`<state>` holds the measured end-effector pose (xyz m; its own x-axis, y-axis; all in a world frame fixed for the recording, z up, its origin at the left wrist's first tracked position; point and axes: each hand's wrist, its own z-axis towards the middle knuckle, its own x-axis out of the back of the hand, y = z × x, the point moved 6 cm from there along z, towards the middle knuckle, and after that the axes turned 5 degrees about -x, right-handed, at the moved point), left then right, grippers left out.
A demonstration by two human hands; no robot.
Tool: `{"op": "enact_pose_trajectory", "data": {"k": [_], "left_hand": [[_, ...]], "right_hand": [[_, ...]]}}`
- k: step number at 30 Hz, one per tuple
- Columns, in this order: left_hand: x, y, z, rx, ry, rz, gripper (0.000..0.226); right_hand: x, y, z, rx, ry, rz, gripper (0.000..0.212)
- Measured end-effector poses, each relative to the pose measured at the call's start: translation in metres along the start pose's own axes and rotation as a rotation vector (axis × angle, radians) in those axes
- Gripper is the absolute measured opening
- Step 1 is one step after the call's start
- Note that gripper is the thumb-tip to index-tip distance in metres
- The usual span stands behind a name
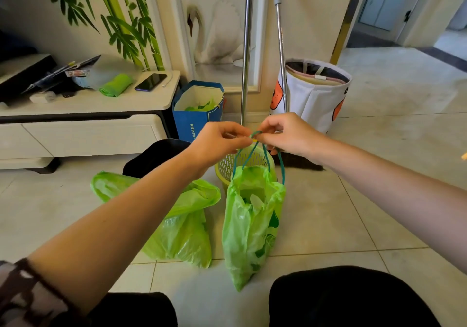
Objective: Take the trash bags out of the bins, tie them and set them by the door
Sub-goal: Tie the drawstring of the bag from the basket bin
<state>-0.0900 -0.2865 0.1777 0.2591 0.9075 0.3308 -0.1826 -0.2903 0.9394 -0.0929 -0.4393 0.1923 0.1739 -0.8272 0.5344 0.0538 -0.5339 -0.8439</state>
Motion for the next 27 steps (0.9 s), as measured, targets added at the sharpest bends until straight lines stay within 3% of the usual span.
{"op": "enact_pose_trajectory", "data": {"k": [3, 6, 9, 13, 19, 27], "left_hand": [[0.002, -0.018, 0.0, 0.024, -0.027, 0.103, 0.036], [-0.023, -0.045, -0.007, 0.013, -0.274, 0.317, 0.082], [-0.058, -0.06, -0.011, -0.031, -0.37, 0.329, 0.099], [-0.087, -0.073, -0.004, 0.0, -0.225, 0.132, 0.082], [-0.107, -0.098, -0.003, 0.033, -0.035, -0.033, 0.017], [-0.099, -0.117, -0.012, 0.057, 0.002, -0.13, 0.02]], "right_hand": [[0.008, 0.002, 0.0, -0.047, 0.038, 0.109, 0.01], [0.01, -0.004, 0.0, -0.046, 0.034, 0.163, 0.013], [0.008, -0.01, 0.001, -0.014, 0.024, 0.183, 0.013], [0.001, -0.008, 0.002, -0.056, -0.012, 0.297, 0.012], [0.003, 0.001, 0.003, -0.043, 0.039, 0.464, 0.012], [0.037, 0.007, 0.015, -0.025, 0.201, 0.611, 0.013]]}}
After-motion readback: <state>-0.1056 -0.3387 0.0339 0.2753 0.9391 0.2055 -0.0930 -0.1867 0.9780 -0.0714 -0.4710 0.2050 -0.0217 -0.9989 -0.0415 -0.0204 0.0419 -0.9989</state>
